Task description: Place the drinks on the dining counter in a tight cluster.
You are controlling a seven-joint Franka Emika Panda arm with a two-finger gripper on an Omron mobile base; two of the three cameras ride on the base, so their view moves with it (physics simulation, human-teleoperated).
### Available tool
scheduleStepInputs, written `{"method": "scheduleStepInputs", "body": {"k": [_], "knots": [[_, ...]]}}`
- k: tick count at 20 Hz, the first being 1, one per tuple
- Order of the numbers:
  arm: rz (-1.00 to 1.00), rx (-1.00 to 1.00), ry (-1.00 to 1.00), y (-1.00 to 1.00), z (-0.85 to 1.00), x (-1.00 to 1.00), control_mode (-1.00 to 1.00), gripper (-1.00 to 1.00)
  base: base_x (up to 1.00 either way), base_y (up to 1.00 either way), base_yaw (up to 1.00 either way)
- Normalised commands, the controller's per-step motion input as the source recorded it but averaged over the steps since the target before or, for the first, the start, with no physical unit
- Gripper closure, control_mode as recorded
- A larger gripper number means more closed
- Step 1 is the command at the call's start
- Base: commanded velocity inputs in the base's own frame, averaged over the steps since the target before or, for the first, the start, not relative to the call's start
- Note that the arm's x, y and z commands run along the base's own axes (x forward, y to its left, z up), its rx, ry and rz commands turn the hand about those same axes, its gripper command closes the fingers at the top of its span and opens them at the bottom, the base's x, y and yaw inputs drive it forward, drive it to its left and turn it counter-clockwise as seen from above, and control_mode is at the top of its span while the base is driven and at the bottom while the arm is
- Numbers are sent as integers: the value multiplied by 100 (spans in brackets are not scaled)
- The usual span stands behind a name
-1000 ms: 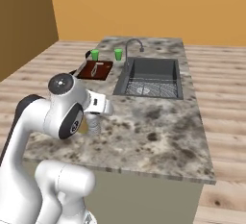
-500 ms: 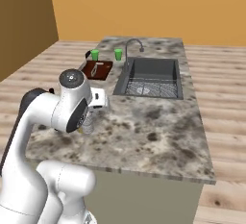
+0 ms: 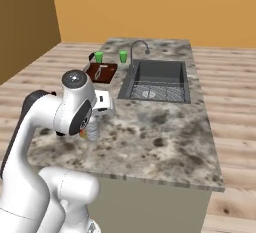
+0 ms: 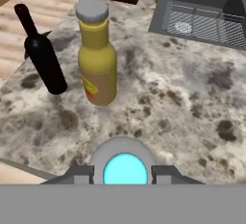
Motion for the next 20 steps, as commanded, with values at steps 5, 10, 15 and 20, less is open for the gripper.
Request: {"method": "scheduleStepInputs", "body": {"k": [5,10,15,20], "knots": [[0,0,0,-5,0,27,-100,100,0,0,0],[0,0,6,0,0,32,-100,100,0,0,0],[0,0,10,0,-20,28,-100,100,0,0,0],[0,0,2,0,-41,27,-100,100,0,0,0]]}}
